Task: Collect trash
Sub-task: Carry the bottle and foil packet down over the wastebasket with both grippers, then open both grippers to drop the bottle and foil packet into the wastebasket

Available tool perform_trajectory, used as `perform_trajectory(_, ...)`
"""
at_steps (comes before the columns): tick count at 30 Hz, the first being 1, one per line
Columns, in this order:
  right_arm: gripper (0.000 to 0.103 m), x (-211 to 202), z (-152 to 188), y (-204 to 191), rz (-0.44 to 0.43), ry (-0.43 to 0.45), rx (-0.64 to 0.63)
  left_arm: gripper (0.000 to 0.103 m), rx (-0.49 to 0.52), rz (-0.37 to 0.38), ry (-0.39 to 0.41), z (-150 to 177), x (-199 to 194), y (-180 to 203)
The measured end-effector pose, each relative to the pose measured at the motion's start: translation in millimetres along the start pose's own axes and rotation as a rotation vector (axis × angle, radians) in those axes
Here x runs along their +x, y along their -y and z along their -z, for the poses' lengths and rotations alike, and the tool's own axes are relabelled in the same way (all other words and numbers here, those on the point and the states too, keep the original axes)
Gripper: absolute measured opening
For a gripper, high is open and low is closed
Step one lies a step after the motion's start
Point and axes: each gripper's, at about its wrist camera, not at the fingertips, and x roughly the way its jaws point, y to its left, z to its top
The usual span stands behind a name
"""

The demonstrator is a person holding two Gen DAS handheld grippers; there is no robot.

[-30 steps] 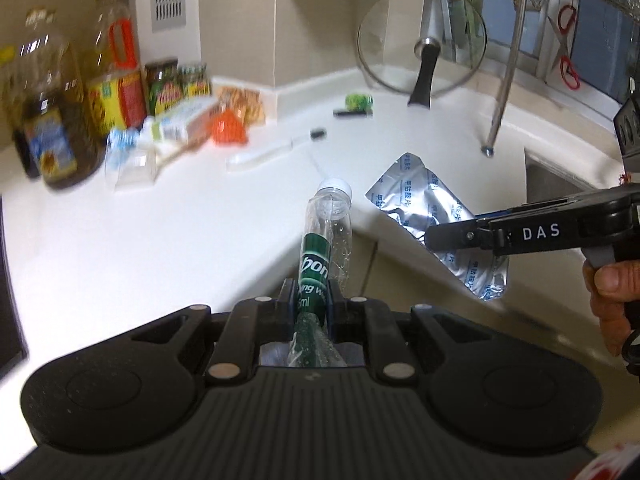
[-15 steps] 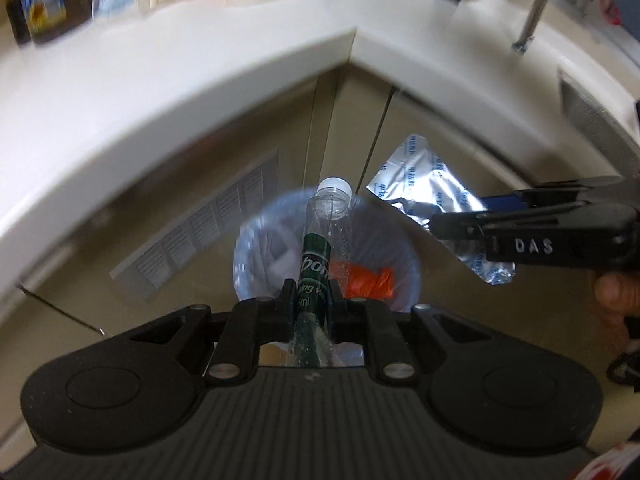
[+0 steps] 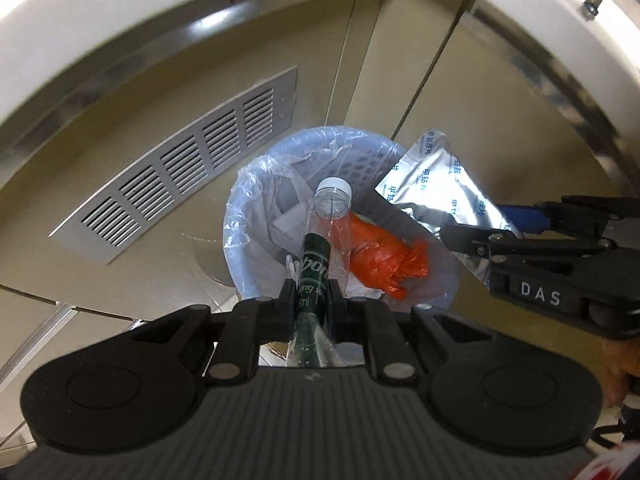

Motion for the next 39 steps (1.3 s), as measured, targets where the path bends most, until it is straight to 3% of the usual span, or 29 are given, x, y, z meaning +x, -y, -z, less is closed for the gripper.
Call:
perform_trajectory(11,0.041,21,2,-1,0.028,-0.023,-0.008,0.013,-0.005,0.001,-0.058,-16,29,-6)
perform_trajectory(22,0.041,26,2,2,0.041,-0.023,0.003,0.014,0.011,0.000,-0.056,-29,39,-5)
perform_trajectory(24,0.041,26,2,3,0.040,-0.023,0.006,0.035,0.000,-0.004,-0.043,-32,39,-6)
perform_trajectory(25,0.041,27,2,3,0.041,-0.024,0.006,0.037,-0.008,0.003,-0.033,-33,38,-8)
perform_trajectory(39,0.041,38,1,0,0.039,-0.036,0.015,0.037,-0.041,-0.018,0.027,-22,4,-22)
